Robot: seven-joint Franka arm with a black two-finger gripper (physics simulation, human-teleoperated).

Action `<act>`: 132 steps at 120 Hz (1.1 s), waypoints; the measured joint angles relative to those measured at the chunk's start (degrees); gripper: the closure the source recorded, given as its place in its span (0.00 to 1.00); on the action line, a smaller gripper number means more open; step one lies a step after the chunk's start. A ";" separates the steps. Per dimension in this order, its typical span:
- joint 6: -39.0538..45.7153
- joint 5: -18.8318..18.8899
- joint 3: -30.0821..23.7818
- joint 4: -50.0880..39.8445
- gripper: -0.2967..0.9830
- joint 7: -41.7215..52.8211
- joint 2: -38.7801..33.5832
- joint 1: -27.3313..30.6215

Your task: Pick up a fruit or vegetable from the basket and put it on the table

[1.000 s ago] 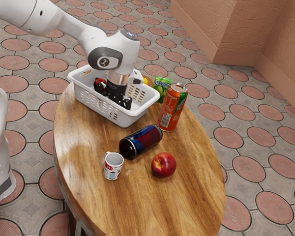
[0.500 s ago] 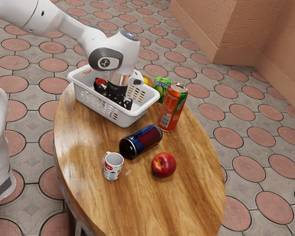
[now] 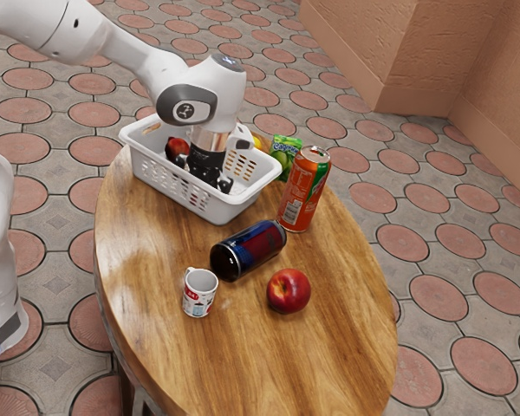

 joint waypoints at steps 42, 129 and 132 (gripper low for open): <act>-1.65 0.37 -0.30 0.58 0.63 -0.36 -0.05 -0.02; -14.95 6.84 -4.20 14.65 0.65 -0.94 0.30 0.00; -15.92 6.70 -4.92 14.96 0.65 -1.03 0.26 0.00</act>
